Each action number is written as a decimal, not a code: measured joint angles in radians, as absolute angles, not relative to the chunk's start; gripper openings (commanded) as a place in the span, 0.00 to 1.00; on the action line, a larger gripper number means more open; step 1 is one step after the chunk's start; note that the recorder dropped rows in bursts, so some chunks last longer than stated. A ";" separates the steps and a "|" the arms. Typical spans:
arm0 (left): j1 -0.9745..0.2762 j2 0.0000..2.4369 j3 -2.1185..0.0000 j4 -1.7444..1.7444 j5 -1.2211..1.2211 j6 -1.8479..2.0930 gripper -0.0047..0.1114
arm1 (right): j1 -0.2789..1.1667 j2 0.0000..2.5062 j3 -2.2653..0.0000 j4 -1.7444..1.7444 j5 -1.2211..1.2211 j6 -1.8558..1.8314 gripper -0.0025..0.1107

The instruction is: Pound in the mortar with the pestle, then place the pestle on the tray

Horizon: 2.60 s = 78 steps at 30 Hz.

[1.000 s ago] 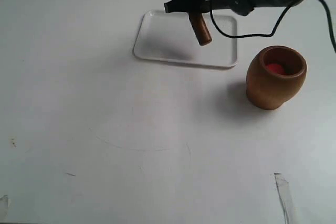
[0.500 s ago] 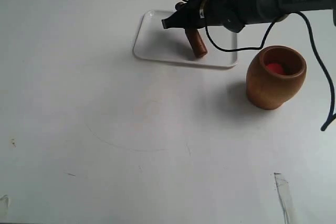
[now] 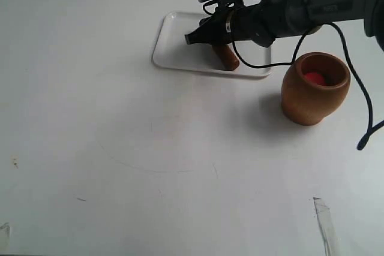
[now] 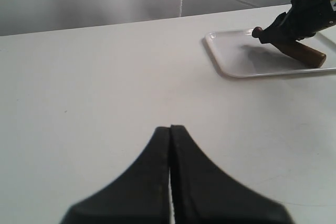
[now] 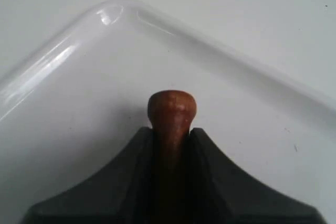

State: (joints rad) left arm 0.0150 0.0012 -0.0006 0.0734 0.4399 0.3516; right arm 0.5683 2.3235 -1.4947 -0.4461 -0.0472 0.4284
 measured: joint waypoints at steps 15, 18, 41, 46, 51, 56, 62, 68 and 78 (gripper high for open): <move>0.015 0.001 -0.001 0.073 0.440 0.352 0.04 | 0.568 2.292 -1.493 -0.442 -0.016 0.443 0.38; 0.015 0.001 -0.001 0.073 0.440 0.352 0.04 | 0.568 2.212 -1.493 -0.440 0.012 0.443 0.38; 0.015 0.001 -0.001 0.073 0.440 0.352 0.04 | 0.740 1.572 -1.375 -0.446 0.372 0.331 0.02; 0.015 0.001 -0.001 0.073 0.440 0.352 0.04 | 0.805 1.442 -1.258 -0.488 0.338 0.359 0.02; 0.015 0.001 -0.001 0.073 0.440 0.352 0.04 | 0.851 1.285 -1.099 -0.500 0.328 0.408 0.02; 0.015 0.001 -0.001 0.073 0.440 0.352 0.04 | 0.897 1.144 -0.898 -0.502 0.287 0.479 0.02; 0.015 0.001 -0.001 0.073 0.440 0.352 0.04 | 0.916 1.020 -0.691 -0.438 0.267 0.531 0.02; 0.015 0.001 -0.001 0.073 0.440 0.352 0.04 | 0.917 0.983 -0.580 -0.216 0.267 0.548 0.02; 0.015 0.001 -0.001 0.073 0.440 0.352 0.04 | 0.917 0.983 -0.573 -0.180 0.255 0.548 0.02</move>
